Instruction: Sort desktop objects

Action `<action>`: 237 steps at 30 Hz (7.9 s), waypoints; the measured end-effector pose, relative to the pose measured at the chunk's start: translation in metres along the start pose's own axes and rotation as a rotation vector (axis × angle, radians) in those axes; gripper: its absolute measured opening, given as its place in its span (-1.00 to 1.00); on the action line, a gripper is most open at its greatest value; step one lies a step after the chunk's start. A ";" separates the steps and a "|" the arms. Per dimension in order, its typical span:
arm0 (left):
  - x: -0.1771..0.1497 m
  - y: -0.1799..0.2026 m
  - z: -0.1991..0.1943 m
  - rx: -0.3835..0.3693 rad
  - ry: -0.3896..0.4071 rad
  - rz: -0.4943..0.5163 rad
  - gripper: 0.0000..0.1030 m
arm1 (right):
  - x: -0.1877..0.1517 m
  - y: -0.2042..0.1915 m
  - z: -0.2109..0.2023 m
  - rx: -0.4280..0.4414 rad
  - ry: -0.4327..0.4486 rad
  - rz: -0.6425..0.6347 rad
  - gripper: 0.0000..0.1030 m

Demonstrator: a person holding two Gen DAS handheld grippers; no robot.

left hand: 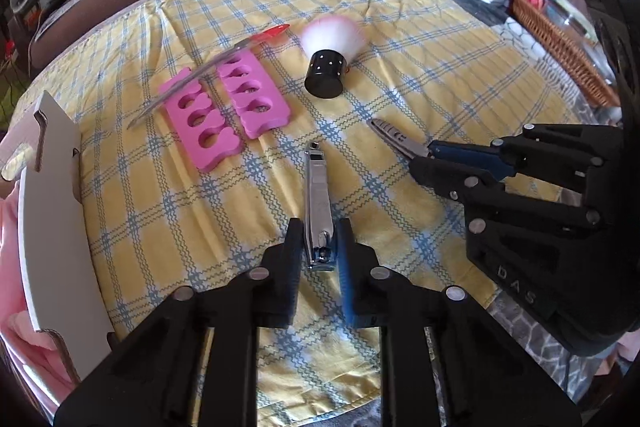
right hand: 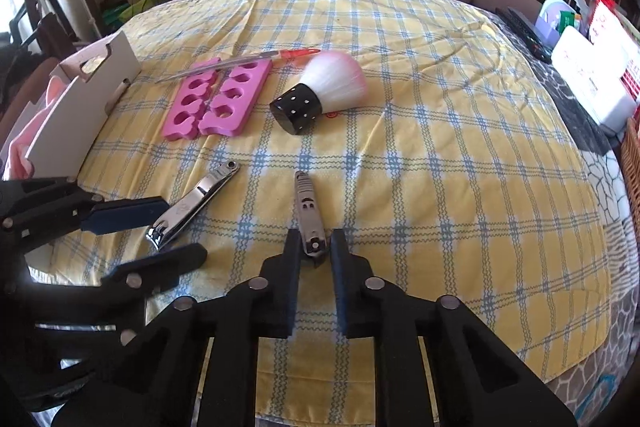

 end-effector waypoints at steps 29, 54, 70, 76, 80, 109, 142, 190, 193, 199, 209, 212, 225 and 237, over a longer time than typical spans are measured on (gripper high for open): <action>0.059 -0.107 -0.149 -0.166 0.151 -0.223 -0.73 | 0.065 -0.048 -0.118 0.111 0.144 0.010 -0.80; 0.081 -0.296 -0.105 -0.089 0.150 -0.332 -0.73 | 0.190 -0.225 0.007 0.219 0.015 -0.246 -0.80; 0.080 -0.305 -0.087 -0.109 0.142 -0.363 -0.73 | 0.183 -0.241 0.053 0.127 -0.096 -0.461 -0.79; 0.081 -0.296 -0.080 -0.124 0.119 -0.361 -0.73 | 0.192 -0.220 0.028 0.131 -0.010 -0.365 -0.77; 0.082 -0.285 -0.075 -0.145 0.109 -0.369 -0.73 | 0.194 -0.209 0.013 0.153 0.019 -0.319 -0.75; 0.070 -0.249 -0.053 0.058 0.014 -0.236 -0.54 | 0.157 -0.180 -0.015 0.233 0.053 -0.188 -0.74; 0.069 -0.133 -0.100 -0.112 0.050 -0.200 1.00 | 0.107 -0.008 -0.087 0.082 0.110 0.193 0.91; 0.098 -0.103 0.046 0.096 -0.290 0.393 -0.24 | 0.146 0.045 0.074 0.352 -0.152 0.524 0.00; 0.092 -0.103 0.049 0.087 -0.300 0.405 -0.30 | 0.147 0.043 0.075 0.360 -0.148 0.529 -0.01; 0.087 -0.098 0.049 0.045 -0.298 0.404 -0.67 | 0.145 0.043 0.082 0.354 -0.162 0.546 -0.08; 0.084 -0.093 0.040 0.019 -0.258 0.363 -0.77 | 0.157 0.029 0.069 0.384 -0.073 0.482 -0.88; 0.085 -0.091 0.029 -0.011 -0.240 0.342 -0.77 | 0.163 0.024 0.063 0.405 -0.047 0.476 -0.89; 0.086 -0.077 0.017 -0.124 -0.242 0.191 -0.77 | 0.141 0.007 0.065 0.479 -0.136 0.616 -0.21; 0.088 -0.073 -0.008 -0.258 -0.229 0.096 -0.77 | 0.143 -0.008 0.060 0.513 -0.095 0.618 -0.81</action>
Point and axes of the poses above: each gripper's, at about its wrist camera, not at the fingertips, and z roughly the way its jaws point, y to its right, x to its top, the point moved 6 cm from there along z, roughly the way its jaws point, and after that the axes turned 6 degrees about -z, right-handed, at the moved point
